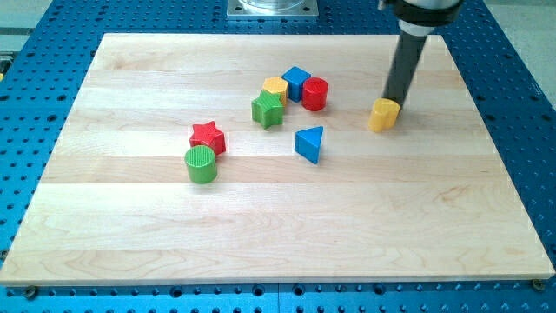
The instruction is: Place the heart into the hexagon
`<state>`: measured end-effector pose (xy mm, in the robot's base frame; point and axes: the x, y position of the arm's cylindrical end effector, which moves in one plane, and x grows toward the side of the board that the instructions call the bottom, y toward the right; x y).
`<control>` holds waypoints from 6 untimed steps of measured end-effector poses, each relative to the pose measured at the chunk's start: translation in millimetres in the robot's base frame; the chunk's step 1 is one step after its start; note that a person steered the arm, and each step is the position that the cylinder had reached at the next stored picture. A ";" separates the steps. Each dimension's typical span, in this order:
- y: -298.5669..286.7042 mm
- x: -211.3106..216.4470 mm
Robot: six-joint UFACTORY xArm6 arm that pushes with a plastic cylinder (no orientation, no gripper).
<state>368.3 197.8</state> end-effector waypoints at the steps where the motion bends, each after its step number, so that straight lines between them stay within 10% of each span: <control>1: 36.8 14.0; 6: -114.8 62.9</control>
